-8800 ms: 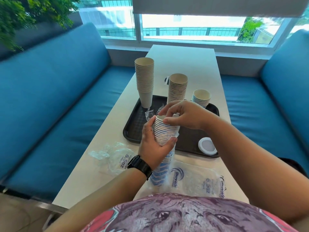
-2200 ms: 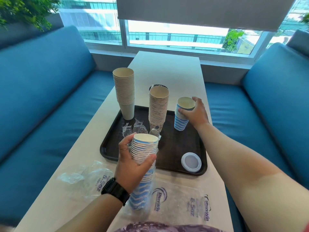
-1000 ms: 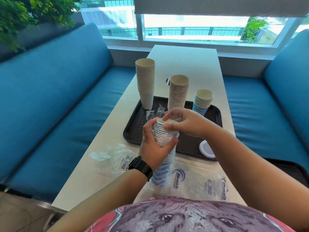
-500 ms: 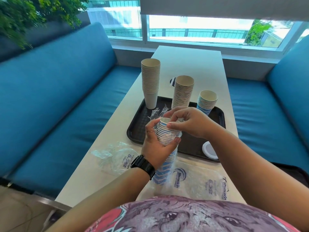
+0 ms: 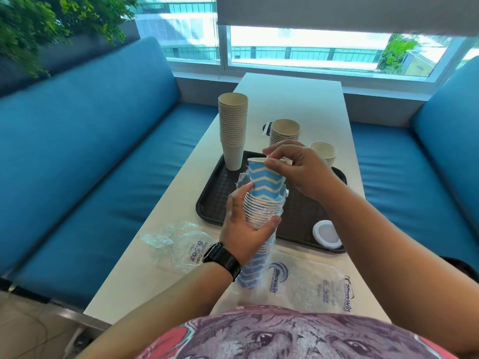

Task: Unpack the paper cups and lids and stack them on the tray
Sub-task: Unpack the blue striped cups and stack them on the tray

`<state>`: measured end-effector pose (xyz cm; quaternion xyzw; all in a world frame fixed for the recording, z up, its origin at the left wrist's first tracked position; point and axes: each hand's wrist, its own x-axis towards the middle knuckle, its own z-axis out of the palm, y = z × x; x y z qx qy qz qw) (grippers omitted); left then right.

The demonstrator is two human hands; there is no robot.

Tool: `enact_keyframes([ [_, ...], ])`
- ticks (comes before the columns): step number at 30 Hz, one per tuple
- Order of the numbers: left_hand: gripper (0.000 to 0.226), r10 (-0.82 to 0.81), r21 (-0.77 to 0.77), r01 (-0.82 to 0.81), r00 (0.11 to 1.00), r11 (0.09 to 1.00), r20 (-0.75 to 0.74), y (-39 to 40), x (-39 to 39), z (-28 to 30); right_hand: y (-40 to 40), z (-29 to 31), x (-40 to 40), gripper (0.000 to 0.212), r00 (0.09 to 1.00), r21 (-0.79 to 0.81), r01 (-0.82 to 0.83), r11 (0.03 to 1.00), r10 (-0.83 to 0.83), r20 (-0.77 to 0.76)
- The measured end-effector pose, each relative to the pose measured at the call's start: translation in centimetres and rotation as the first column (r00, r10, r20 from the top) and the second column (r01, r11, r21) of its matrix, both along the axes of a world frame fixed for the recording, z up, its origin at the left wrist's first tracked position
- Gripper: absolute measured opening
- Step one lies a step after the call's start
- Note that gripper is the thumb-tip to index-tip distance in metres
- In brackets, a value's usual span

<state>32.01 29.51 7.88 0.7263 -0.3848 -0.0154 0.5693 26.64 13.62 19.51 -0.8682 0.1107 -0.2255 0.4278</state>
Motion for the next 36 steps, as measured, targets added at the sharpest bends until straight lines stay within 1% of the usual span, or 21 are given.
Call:
enact_keyframes([
  [3,0.077,0.013,-0.008,-0.013,1.000,1.000,0.023,0.0,-0.1,0.1,-0.1,-0.8,0.2,0.013,1.000,0.070,0.019,0.997,-0.019,-0.001],
  [5,0.076,0.017,-0.012,-0.016,0.999,1.000,0.044,0.0,-0.2,0.3,-0.1,-1.4,0.1,0.007,0.999,0.151,0.032,0.988,-0.031,-0.010],
  [9,0.073,0.022,-0.024,-0.020,0.997,0.999,0.069,-0.1,-0.4,0.5,-0.1,-2.5,-0.1,0.036,0.998,0.318,0.059,0.946,-0.046,-0.049],
  [12,0.073,0.025,-0.021,-0.023,0.996,1.000,0.083,-0.2,-0.3,0.4,-0.2,-2.9,-0.1,0.077,0.993,0.390,0.095,0.916,-0.060,-0.101],
  [14,0.073,0.021,-0.021,-0.020,0.996,1.000,0.087,-0.1,-0.3,0.4,-0.3,-3.1,-0.1,0.096,0.987,0.443,0.112,0.890,-0.049,-0.151],
  [15,0.072,0.021,-0.023,-0.019,0.996,1.000,0.088,-0.1,-0.3,0.4,-0.4,-3.2,-0.1,0.103,0.983,0.470,0.122,0.874,-0.043,-0.176],
  [17,0.072,0.019,-0.026,-0.017,0.996,1.000,0.089,-0.1,-0.3,0.4,-0.3,-3.3,-0.2,0.110,0.980,0.523,0.125,0.843,-0.021,-0.199],
  [20,0.073,0.023,-0.028,-0.021,0.996,0.999,0.090,-0.1,-0.3,0.3,0.0,-3.2,-0.4,0.110,0.988,0.636,0.106,0.765,-0.011,-0.151],
  [22,0.074,0.023,-0.023,-0.021,0.996,0.999,0.084,-0.1,-0.3,0.3,0.1,-3.0,-0.5,0.106,0.993,0.652,0.106,0.751,-0.046,-0.109],
  [26,0.079,0.021,0.000,-0.021,0.999,1.000,0.044,0.0,-0.2,0.1,-0.1,-2.6,-0.5,0.089,0.995,0.641,0.071,0.765,-0.103,0.013],
  [30,0.082,0.022,0.015,-0.022,1.000,1.000,-0.002,-0.2,-0.2,-0.1,-1.5,-2.4,-0.5,0.077,0.972,0.612,0.078,0.787,-0.197,0.129],
  [34,0.084,0.022,0.024,-0.021,0.999,0.999,-0.041,-0.2,-0.1,-0.2,-3.9,-2.7,-1.1,0.075,0.947,0.489,0.174,0.855,-0.282,0.156],
  [36,0.083,0.027,0.027,-0.025,0.999,0.999,-0.046,-0.3,0.0,-0.3,-5.4,-2.9,-1.5,0.076,0.922,0.453,0.247,0.857,-0.352,0.164],
])
